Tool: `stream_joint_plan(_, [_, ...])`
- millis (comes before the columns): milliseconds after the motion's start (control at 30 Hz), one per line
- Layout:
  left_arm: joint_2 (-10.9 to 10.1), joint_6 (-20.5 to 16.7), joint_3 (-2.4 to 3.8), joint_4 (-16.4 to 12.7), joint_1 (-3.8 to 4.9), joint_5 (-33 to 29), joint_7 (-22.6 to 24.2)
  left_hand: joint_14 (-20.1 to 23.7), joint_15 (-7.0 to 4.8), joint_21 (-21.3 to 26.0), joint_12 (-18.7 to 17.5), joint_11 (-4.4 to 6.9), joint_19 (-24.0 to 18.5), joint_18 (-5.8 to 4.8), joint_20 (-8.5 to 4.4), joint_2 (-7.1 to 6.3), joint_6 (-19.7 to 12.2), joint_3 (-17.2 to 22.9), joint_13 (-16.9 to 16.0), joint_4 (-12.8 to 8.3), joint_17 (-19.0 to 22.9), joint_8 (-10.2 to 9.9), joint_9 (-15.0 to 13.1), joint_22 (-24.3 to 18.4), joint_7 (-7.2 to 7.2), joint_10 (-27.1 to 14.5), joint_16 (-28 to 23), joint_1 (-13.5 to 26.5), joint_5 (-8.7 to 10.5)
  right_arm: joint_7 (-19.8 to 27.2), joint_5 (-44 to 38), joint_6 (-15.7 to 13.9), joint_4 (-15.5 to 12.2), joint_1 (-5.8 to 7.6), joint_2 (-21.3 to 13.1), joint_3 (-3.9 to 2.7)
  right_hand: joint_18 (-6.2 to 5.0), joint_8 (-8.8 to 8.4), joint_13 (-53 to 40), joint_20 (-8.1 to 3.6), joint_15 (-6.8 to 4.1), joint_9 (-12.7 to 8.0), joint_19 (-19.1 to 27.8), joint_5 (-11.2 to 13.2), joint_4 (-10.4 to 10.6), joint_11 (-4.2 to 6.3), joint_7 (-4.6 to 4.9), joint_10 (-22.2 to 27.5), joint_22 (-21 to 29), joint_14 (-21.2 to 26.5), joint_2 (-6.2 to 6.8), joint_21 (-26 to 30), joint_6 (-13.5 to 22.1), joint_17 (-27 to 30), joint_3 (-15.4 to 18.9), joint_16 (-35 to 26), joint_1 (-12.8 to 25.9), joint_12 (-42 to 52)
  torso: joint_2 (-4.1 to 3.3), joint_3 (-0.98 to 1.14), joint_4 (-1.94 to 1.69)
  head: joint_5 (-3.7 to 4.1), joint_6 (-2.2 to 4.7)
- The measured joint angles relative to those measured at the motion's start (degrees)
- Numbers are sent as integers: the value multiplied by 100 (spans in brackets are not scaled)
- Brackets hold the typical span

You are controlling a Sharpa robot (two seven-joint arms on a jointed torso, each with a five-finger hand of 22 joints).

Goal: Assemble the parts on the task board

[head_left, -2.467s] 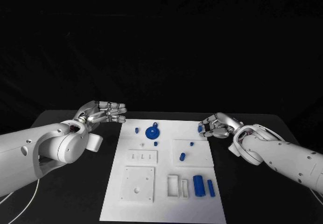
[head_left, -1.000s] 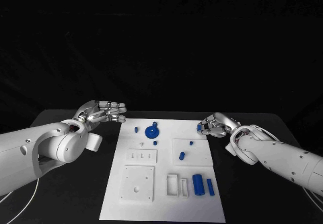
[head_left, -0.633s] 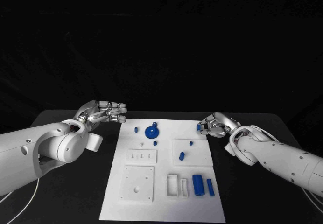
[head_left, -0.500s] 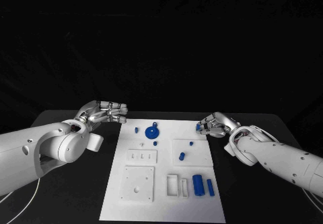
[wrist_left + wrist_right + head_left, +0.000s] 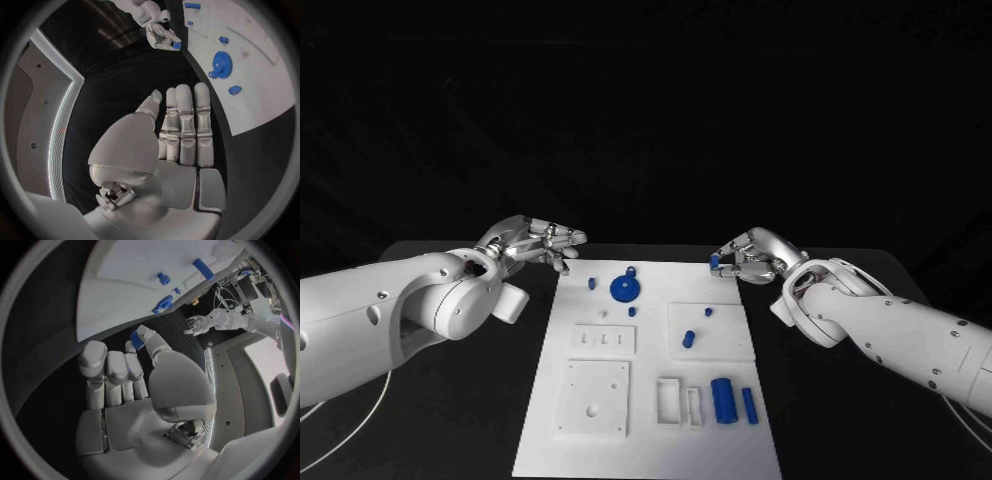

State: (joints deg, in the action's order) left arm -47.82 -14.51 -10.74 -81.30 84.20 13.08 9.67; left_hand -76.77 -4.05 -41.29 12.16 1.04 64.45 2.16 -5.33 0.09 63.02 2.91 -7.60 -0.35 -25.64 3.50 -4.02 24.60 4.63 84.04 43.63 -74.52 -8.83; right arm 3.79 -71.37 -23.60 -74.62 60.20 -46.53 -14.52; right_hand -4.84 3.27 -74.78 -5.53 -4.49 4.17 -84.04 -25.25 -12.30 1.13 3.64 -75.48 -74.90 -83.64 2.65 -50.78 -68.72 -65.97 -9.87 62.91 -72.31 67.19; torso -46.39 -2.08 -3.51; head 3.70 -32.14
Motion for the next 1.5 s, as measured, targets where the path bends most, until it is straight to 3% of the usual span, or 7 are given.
stream_joint_plan(233, [307, 348, 6, 202, 172, 476, -794, 59, -46, -532, 413, 58, -201, 1, -40, -21, 238, -225, -325, 262, -285, 7, -141, 480, -92, -1, 483, 371, 57, -467, -184, 138, -236, 122, 189, -5, 1, 17, -7, 0, 0, -1, 0, 217, 80, 0, 5, 1, 0, 0, 70, 0, -13, 2, -280, 0, 42, 0, 82, -22, 12, -63, -46])
stream_joint_plan(367, [535, 519, 6, 341, 230, 714, -1218, -24, -124, -666, 708, 113, -189, 1, -52, -81, 342, -195, -546, 446, -378, 17, -471, 700, -137, -9, 654, 569, 60, -697, -288, 239, -308, 151, 346, -4, 0, 17, -6, 0, 0, 1, 0, 217, 188, 0, 5, 1, 0, 0, 159, 0, -13, 2, -403, 0, 21, 0, 119, -36, 12, -124, -52])
stream_joint_plan(500, [732, 644, 4, 435, 247, 899, -1612, -136, -137, -732, 904, 114, -138, 1, -103, -93, 201, -112, -679, 529, -423, 17, -578, 873, -127, -9, 748, 645, -77, -881, -376, 324, -378, 160, 482, 8, 1, 17, -5, -2, -15, 7, 2, 217, 206, 0, 6, 1, 0, 16, 159, 0, -12, 3, -421, 0, 21, 0, 147, -51, 7, -196, -64])
stream_joint_plan(833, [1139, 923, -4, 560, 259, 1259, -2415, -196, -178, -858, 1368, 174, -96, 1, -144, -296, 247, 101, -920, 787, -552, 17, -614, 1477, -171, 11, 1180, 901, 1, -1225, -558, 465, -442, 179, 763, 59, 1, 16, 3, -20, -21, 12, 21, 218, 266, -1, 5, 1, 0, 23, 183, 0, -8, 8, -445, 0, 45, -1, 177, -79, -1, -293, -50])
stream_joint_plan(1033, [1288, 1008, -6, 615, 265, 1421, -2701, -196, -178, -747, 1485, 188, -53, 2, -187, -345, 387, 142, -963, 872, -546, 17, -951, 1782, -223, -4, 1299, 950, 1, -1367, -633, 552, -456, 219, 891, 118, 0, 15, 10, -20, -21, 11, 21, 218, 316, -1, 5, 1, 0, 23, 206, 0, -7, 8, -447, 0, 22, -1, 177, -76, 0, -308, -65])
stream_joint_plan(1167, [1349, 1039, -6, 626, 270, 1503, -2816, -164, -210, -647, 1562, 213, -45, 2, -196, -376, 402, 210, -1002, 940, -576, 17, -1336, 2038, -239, 10, 1424, 982, 1, -1426, -665, 599, -463, 240, 952, 141, 0, 12, 10, -20, -21, 10, 21, 218, 324, -1, 5, 1, 0, 23, 206, 0, -6, 8, -455, 0, 22, -1, 177, -69, 2, -305, -69])
stream_joint_plan(1500, [1452, 1092, -4, 621, 276, 1653, -2978, -144, -229, -312, 1611, 228, 58, 1, -213, -551, 453, 272, -1021, 1104, -542, 16, -2007, 2555, -290, -5, 1513, 1017, 1, -1507, -718, 680, -471, 282, 1067, 196, 0, -3, 10, -20, -20, 9, 21, 218, 340, -1, -9, 1, 0, 23, 206, 24, -20, 8, -439, 0, 22, -23, 176, -67, -4, -314, -81])
